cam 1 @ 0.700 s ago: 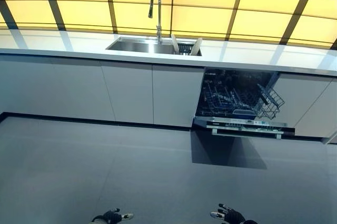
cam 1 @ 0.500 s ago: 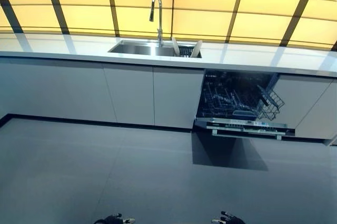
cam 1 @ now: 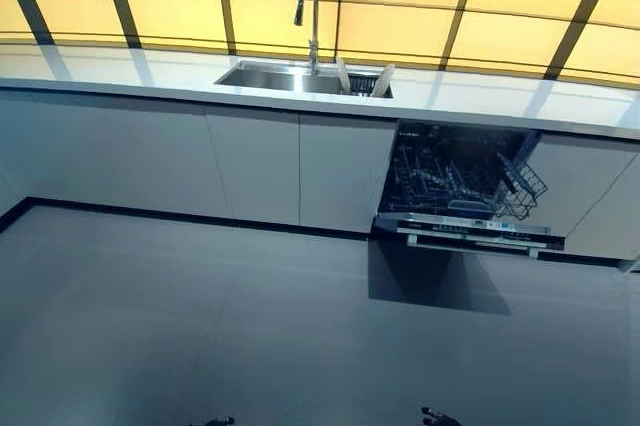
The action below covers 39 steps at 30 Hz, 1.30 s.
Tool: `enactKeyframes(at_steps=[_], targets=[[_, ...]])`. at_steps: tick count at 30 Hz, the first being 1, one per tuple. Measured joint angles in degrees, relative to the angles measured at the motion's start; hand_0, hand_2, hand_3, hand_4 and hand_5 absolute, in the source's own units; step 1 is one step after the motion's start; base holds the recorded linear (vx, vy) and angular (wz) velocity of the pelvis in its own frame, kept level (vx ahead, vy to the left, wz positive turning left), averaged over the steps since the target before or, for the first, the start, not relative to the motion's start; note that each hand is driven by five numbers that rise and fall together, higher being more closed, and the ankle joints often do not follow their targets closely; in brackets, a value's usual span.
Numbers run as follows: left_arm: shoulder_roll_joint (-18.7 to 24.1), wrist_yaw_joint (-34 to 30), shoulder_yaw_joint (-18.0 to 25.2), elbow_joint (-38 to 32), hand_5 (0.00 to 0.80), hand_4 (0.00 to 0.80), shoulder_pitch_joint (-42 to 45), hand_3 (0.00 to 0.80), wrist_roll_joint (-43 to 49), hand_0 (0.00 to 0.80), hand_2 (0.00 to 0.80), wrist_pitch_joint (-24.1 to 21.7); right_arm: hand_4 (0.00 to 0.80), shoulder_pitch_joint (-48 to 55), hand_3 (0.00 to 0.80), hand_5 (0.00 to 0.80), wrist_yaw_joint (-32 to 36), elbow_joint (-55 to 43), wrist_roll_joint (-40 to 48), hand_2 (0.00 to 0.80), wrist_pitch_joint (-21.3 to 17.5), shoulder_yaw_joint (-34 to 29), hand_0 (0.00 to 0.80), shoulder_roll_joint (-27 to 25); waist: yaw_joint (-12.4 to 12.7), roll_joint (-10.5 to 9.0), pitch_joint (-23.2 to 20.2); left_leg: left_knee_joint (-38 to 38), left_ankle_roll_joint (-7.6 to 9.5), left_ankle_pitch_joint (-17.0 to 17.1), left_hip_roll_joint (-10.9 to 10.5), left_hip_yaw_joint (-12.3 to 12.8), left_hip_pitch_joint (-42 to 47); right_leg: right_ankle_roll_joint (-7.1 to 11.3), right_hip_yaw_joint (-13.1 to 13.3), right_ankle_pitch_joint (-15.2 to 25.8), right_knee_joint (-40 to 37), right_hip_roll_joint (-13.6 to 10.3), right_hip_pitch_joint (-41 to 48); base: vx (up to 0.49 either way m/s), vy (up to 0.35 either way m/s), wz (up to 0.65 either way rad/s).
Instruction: Take plates into dishwasher
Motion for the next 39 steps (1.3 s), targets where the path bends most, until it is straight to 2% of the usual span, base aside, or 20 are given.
enactKeyframes(at_steps=[1,3,5,7,10,12,15,18,20,23,26,30,32,33,34,35,36,37,38,39], targets=[[0.06,-0.04,0.0,-0.12,0.0,0.0,0.0,0.0,0.28,0.0,0.0,0.0,0.0,-0.02,0.0,0.0,0.41,-1.53,-0.06,0.0,-0.38,0.94,0.0,-0.15,0.0,-0.03,0.04,0.0,0.01,0.0,0.0,0.0,-0.05,0.17,-0.01,0.11,-0.11,0.0,-0.02,-0.038,0.123,-0.04],[0.39,-0.31,-0.51,-1.37,0.0,0.0,0.04,0.0,1.28,0.0,0.0,0.06,0.0,-0.08,0.0,0.0,3.68,-16.47,2.24,0.0,0.09,4.76,0.0,-1.58,-0.01,-0.54,-0.21,-0.01,0.2,0.21,-0.25,-0.06,-0.09,0.27,-1.25,0.19,0.41,-0.53,-0.34,-0.013,0.177,-0.01],[0.46,-0.22,-0.71,-2.45,0.0,0.0,0.15,0.0,1.26,0.0,0.0,0.49,0.0,-0.7,0.0,0.0,5.61,-33.73,8.22,0.0,0.81,6.28,0.0,-3.38,-0.07,-1.16,-0.07,0.32,0.7,0.58,-1.51,-0.35,-0.59,0.16,-1.73,0.11,3.38,-1.8,-2.67,0.039,0.237,0.03],[0.49,-0.15,-0.67,-3.03,0.0,0.0,-0.05,0.0,1.26,0.0,0.0,0.87,0.0,-3.4,0.0,0.0,6.38,-43.81,14.05,0.0,0.47,6.16,0.0,-4.25,-0.02,-1.58,0.2,0.88,1.64,0.56,-3.23,-0.73,-0.88,0.53,-1.96,-0.54,6.2,-3.6,-4.11,0.101,0.309,0.12],[0.7,-0.01,-0.4,-2.29,0.0,0.0,-0.3,0.0,1.21,0.0,0.0,0.87,0.0,-6.62,0.0,0.0,7.04,-55.04,21.64,0.0,0.2,4.46,0.0,-7.47,-0.1,-1.97,1.66,3.36,6.84,-2.03,-8.58,-1.89,-0.68,3.88,-0.84,-2.62,15.15,-8.18,-6.41,0.186,0.301,0.19],[0.45,0.11,-0.42,-2.2,0.0,0.0,-0.47,0.0,1.14,0.0,0.0,1.0,0.0,-8.95,0.0,0.0,7.69,-59.02,26.66,0.0,-0.42,2.16,0.0,-8.26,-0.28,0.94,3.89,3.11,8.41,-1.98,-7.62,-1.96,0.54,5.05,0.74,1.52,24.15,-8.41,-10.57,0.259,0.166,0.07],[1.33,0.28,-0.34,-1.76,0.0,0.0,-0.19,0.0,0.73,0.0,0.0,1.06,0.0,-11.07,0.0,0.0,8.7,-67.08,33.83,0.0,-0.82,-1.61,0.0,-8.94,-0.63,1.5,4.29,2.56,8.87,-2.09,-7.85,-2.6,0.5,6.02,2.3,0.61,29.9,-7.98,-14.89,0.286,0.053,0.11],[1.54,0.36,-0.06,0.85,0.0,0.0,-0.56,0.0,0.65,0.0,0.0,0.72,0.0,-16.83,0.0,0.0,8.27,-72.5,39.65,0.0,-2.86,-4.7,0.0,-8.6,-1.93,1.5,4.3,2.37,8.78,-2.04,-9.01,-4.49,0.31,6.47,2.97,-0.51,23.67,-5.2,-15.34,0.466,0.003,0.09],[1.25,0.37,0.61,3.39,0.0,0.0,-1.57,0.0,0.79,0.0,0.0,-0.48,0.0,-20.65,0.0,0.0,7.21,-74.46,42.26,0.0,-4.17,-6.13,0.0,-7.75,-2.21,1.41,4.35,2.84,8.56,-1.88,-10.94,-6.43,0.27,6.31,3.08,-0.6,14.78,-1.98,-14.67,0.519,-0.032,-0.02],[0.74,0.32,0.57,6.85,0.0,0.0,-3.12,0.0,1.26,0.0,0.0,-1.65,0.0,-23.21,0.0,0.0,4.69,-75.28,42.68,0.0,-4.19,-6.63,0.0,-8.27,-4.45,1.64,5.55,4.19,10.34,-3.18,-11.82,-8.48,0.26,6.12,3.16,0.84,5.88,1.35,-14.84,0.535,-0.051,0.41],[0.49,0.13,0.04,8.05,0.0,0.0,-4.43,0.0,1.37,0.0,0.0,-2.44,0.0,-23.83,0.0,0.0,1.39,-77.2,42.48,0.0,-4.19,-8.8,0.0,-10.35,-5.29,1.08,7.31,6.63,12.02,-5.65,-13.7,-10.18,1.86,5.99,2.39,4.27,-1.66,1.72,-15.11,0.538,-0.113,0.46],[0.37,0.08,0.1,8.07,0.0,0.0,-4.36,0.0,3.15,0.0,0.0,-2.86,0.0,-25.55,0.0,0.0,0.41,-78.96,42.39,0.0,-4.17,-12.23,0.0,-12.21,-6.46,-0.01,7.77,10.51,13.69,-11.0,-15.84,-11.19,4.51,5.73,0.06,5.66,-0.89,-0.04,-14.79,0.617,-0.209,0.39],[-0.04,0.12,0.73,8.04,0.0,0.0,-3.02,0.0,3.26,0.0,0.0,-3.02,0.0,-27.87,0.0,0.0,0.36,-79.2,42.39,0.0,-3.93,-13.3,0.0,-13.57,-6.54,1.26,7.02,12.63,12.92,-14.43,-15.48,-11.7,5.64,4.33,-3.95,6.1,3.13,0.0,-14.81,0.48,-0.188,0.04],[-0.09,0.12,0.93,7.69,0.0,0.0,-1.64,0.0,3.28,0.0,0.0,-3.39,0.0,-29.33,0.0,0.0,0.14,-79.36,41.82,0.0,-3.87,-13.44,0.0,-14.04,-6.6,2.26,5.67,12.88,11.14,-16.25,-14.42,-11.64,7.25,2.58,-6.83,6.55,5.33,0.64,-14.12,0.443,-0.19,-0.04],[-0.13,0.09,1.15,7.66,0.0,0.0,-0.46,0.0,3.31,0.0,0.0,-3.8,0.0,-30.15,0.0,0.0,-0.11,-79.42,41.21,0.0,-3.71,-13.12,0.0,-14.19,-6.54,3.39,4.65,13.3,7.71,-17.71,-13.32,-11.39,8.64,0.85,-8.35,6.9,6.16,2.01,-12.38,0.657,-0.319,0.09],[0.43,0.34,2.16,7.5,0.0,0.0,0.03,0.0,3.12,0.0,0.0,-5.03,0.0,-31.48,0.0,0.0,-0.56,-79.93,39.64,0.0,-3.26,-12.95,0.0,-14.71,-6.73,1.05,2.94,28.86,2.59,-19.17,-14.91,-5.46,3.34,-7.94,-7.94,6.0,4.18,0.83,-7.79,0.583,-0.315,0.2],[0.07,0.68,2.57,7.29,0.0,0.0,-0.28,0.0,2.74,0.0,0.0,-5.81,0.0,-31.99,0.0,0.0,-0.62,-80.15,38.94,0.0,-2.8,-13.03,0.0,-15.4,-6.22,1.44,2.76,40.89,-1.94,-16.72,-13.69,-0.76,-1.85,-8.36,-7.64,4.9,3.12,0.9,-6.08,0.535,-0.305,0.18],[0.05,1.1,2.8,6.62,0.0,0.0,-0.36,0.0,1.84,0.0,0.0,-6.61,0.0,-32.76,0.0,0.0,-0.86,-80.2,38.61,0.0,-2.67,-12.77,0.0,-15.7,-5.78,1.57,2.43,51.73,-6.17,-9.92,-11.91,2.44,-7.51,-8.63,-6.68,4.08,2.49,0.84,-4.52,0.303,-0.163,-0.06],[0.15,1.52,3.19,3.97,0.0,0.0,-0.67,0.0,1.0,0.0,0.0,-6.87,0.0,-33.89,0.0,0.0,-1.07,-80.24,38.17,0.0,-2.63,-12.66,0.0,-15.98,-3.97,1.39,2.57,59.32,-5.8,-8.14,-9.22,5.11,-12.59,-8.71,-6.15,3.19,2.0,0.9,-2.55,0.341,-0.103,-0.19],[0.51,1.86,2.93,0.9,0.0,0.0,-0.63,0.0,0.7,0.0,0.0,-6.71,0.0,-34.91,0.0,0.0,-1.53,-80.74,37.91,0.0,-2.68,-12.73,0.0,-16.41,-3.58,0.94,2.38,62.09,-4.18,-9.01,-6.94,5.84,-16.51,-8.39,-6.08,3.33,1.87,0.58,-1.87,0.399,-0.04,-0.28]])
